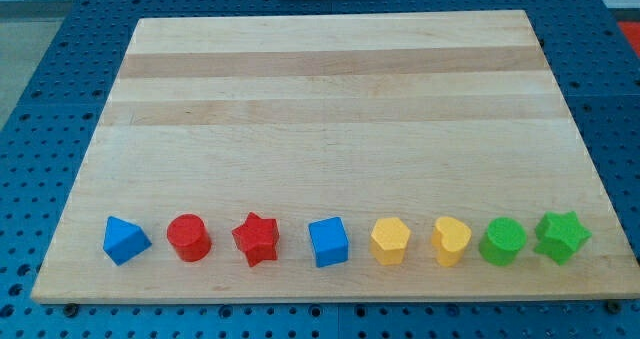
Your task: Slide the green star to the center right
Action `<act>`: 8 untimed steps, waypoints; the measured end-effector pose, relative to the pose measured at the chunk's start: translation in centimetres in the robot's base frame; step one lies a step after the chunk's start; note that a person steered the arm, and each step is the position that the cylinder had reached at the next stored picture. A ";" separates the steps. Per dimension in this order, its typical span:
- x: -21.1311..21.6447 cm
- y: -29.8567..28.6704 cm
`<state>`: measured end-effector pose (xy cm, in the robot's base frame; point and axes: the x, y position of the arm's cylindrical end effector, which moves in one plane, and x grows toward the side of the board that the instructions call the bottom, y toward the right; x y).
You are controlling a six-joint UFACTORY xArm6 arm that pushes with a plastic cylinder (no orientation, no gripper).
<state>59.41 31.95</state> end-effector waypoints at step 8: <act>-2.2 -9.4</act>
<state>57.19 22.55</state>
